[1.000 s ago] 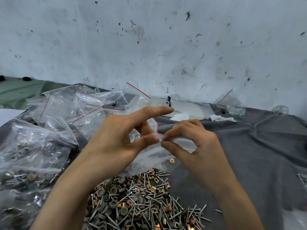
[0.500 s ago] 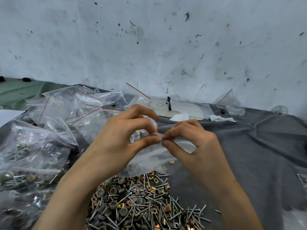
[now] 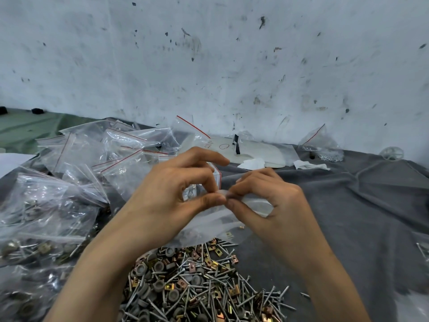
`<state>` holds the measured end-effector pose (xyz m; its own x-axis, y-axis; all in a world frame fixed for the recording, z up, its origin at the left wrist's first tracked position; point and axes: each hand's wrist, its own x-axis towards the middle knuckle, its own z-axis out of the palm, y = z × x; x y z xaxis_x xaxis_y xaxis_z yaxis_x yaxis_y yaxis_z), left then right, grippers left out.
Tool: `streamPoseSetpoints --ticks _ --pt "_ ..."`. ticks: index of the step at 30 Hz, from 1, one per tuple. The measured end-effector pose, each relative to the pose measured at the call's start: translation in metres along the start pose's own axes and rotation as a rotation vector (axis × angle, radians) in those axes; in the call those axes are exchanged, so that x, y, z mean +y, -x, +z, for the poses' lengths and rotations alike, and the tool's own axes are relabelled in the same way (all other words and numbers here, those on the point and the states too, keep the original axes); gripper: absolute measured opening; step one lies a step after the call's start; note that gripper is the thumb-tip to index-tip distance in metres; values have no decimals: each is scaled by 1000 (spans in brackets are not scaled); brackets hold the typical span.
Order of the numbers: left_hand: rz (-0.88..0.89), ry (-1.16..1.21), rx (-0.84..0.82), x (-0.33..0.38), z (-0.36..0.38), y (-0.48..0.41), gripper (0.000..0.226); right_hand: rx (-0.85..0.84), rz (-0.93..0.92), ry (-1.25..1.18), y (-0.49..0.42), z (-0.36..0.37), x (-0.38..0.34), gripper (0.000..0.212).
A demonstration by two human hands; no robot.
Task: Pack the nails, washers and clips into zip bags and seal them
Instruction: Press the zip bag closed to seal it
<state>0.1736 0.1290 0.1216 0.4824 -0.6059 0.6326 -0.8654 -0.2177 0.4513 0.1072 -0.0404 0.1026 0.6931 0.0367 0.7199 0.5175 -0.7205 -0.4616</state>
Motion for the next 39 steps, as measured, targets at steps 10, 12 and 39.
streamPoseSetpoints --ticks 10,12,39 --pt "27 11 10 -1 -2 1 24 32 -39 -3 0 1 -2 6" --pt "25 18 3 -1 -1 1 25 34 -43 -2 0 1 -2 6" --pt "90 -27 -7 1 -1 2 25 -29 60 -66 0 -1 2 7"
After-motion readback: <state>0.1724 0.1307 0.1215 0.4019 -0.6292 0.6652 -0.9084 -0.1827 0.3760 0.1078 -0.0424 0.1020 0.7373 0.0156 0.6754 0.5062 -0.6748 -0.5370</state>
